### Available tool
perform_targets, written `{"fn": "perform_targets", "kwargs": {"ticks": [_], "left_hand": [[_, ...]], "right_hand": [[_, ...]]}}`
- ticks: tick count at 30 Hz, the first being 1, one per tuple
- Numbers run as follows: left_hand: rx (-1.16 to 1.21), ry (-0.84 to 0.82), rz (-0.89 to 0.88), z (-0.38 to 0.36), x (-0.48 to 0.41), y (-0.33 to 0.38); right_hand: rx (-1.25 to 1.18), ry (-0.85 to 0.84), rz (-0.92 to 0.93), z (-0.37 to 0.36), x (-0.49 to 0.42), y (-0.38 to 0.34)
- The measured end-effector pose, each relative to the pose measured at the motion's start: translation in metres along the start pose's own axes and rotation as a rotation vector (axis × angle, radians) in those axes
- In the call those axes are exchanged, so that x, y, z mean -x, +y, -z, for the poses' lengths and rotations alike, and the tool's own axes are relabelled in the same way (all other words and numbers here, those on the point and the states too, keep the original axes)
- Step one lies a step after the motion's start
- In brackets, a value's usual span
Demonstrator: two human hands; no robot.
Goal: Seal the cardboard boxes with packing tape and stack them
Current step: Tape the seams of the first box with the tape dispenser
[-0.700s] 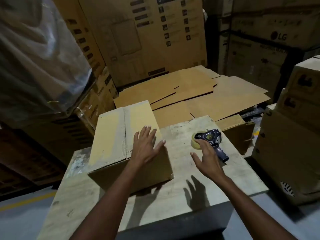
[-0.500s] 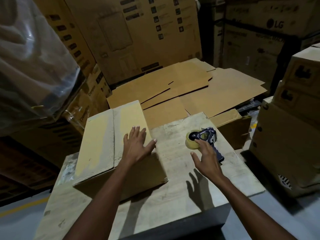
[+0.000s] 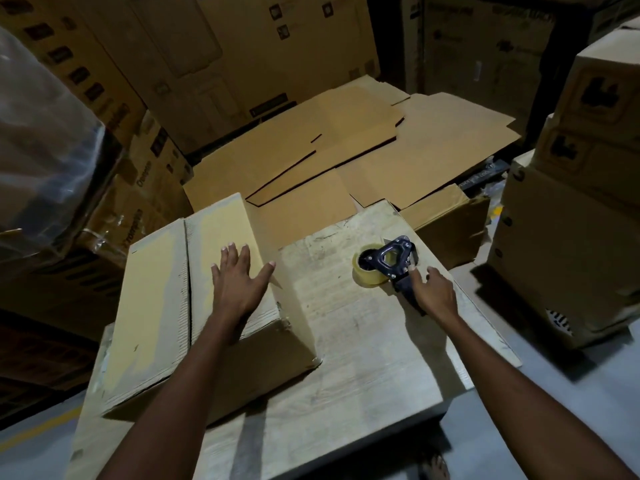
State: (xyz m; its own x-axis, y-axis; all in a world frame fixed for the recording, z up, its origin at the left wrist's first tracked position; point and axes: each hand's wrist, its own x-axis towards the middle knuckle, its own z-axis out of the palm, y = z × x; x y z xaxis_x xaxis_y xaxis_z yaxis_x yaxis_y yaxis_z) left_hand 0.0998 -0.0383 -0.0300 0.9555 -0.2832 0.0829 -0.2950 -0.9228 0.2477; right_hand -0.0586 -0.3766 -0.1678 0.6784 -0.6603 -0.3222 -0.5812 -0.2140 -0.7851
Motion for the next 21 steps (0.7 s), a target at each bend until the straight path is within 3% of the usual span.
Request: {"fn": "perform_targets", "kwargs": {"ticks": [5, 12, 16, 21], "left_hand": [[0.014, 0.018, 0.026, -0.004, -0.016, 0.004], [0.008, 0.066, 0.012, -0.003, -0.014, 0.006], [0.018, 0.073, 0.007, -0.003, -0.012, 0.007], [0.027, 0.079, 0.014, -0.003, -0.012, 0.006]], "right_hand": [[-0.010, -0.159, -0.181, 0.000, -0.033, 0.005], [-0.489, -0.478, -0.386, -0.004, -0.063, 0.002], [-0.579, -0.596, -0.523, -0.006, -0.059, 0.005], [-0.890, -0.618, -0.634, -0.026, -0.039, 0.004]]}}
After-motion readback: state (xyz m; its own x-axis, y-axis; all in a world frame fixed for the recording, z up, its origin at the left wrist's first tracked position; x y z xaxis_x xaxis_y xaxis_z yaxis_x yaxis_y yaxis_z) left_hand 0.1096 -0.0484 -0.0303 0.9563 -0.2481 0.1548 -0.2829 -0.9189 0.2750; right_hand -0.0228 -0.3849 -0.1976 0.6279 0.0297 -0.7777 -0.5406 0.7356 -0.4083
